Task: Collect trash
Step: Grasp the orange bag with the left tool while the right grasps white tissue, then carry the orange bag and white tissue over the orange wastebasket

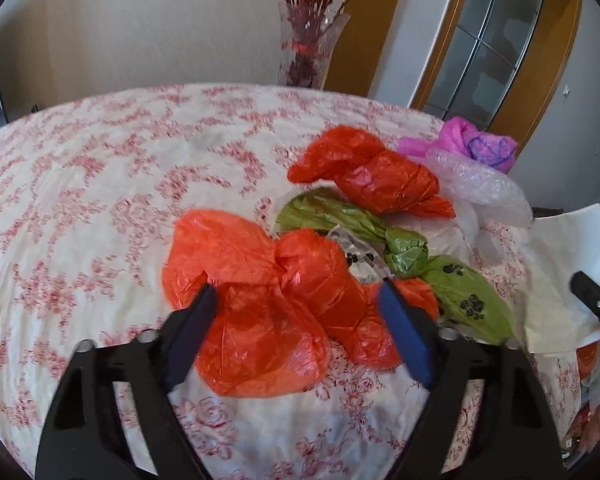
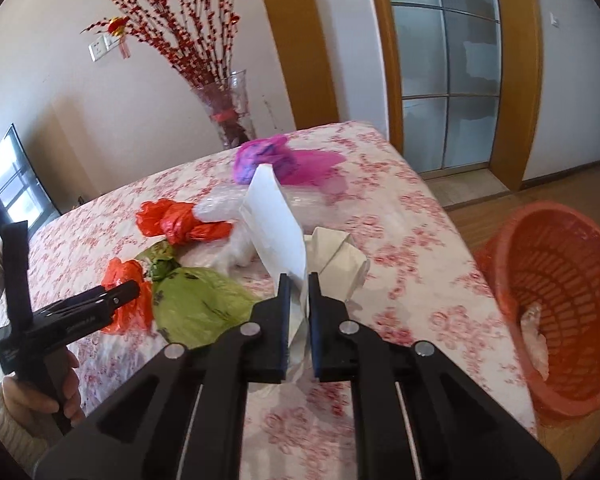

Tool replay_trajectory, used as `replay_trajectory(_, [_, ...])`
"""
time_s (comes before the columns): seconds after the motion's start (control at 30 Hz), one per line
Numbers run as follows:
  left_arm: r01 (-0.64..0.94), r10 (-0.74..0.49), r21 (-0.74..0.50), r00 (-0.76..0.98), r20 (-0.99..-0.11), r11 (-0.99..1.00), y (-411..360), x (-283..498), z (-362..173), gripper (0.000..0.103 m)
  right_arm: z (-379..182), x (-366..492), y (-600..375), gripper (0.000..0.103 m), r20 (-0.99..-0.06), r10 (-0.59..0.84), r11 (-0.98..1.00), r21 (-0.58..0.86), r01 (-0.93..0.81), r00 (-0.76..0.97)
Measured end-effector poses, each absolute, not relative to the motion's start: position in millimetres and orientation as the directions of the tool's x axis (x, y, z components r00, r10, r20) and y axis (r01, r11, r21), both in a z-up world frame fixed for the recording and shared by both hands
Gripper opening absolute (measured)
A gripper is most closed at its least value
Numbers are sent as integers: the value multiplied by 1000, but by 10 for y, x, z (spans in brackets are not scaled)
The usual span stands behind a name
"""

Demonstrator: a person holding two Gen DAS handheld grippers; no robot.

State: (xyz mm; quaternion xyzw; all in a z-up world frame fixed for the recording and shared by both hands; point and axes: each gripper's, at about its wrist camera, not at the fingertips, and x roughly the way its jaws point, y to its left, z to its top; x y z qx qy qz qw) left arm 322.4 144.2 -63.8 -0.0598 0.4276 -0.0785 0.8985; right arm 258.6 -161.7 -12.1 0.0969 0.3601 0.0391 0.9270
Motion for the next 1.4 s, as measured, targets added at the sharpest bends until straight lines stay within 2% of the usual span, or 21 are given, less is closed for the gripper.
replay_trajectory(0.17, [78,-196,-189,626,-755,979,1473,3242,-679,57,-133,2518,-1724,10,-657,114,982,188,15,745])
replay_trajectory(0.33, [73,-186,-181,634,-750,981,1501,3234,-675,35,-152,2485,-1807,10,-657,104,981,190,31,746])
replay_trajectory(0.47, [77,-199,-195,642,-741,978,1540,3218,-648,27,-163,2449,-1867,10,-658,98,981,192,41,747])
replay_trajectory(0.97, [127,-224,-190,697,-681,973,1509,2895,-228,24,-3,2263,-2137,10,-623,78,974,214,74,778])
replay_trajectory(1.4, [341,-376,-176,715,-589,924,600,2582,245,24,210,2012,-2555,10,-565,20,964,229,134,825])
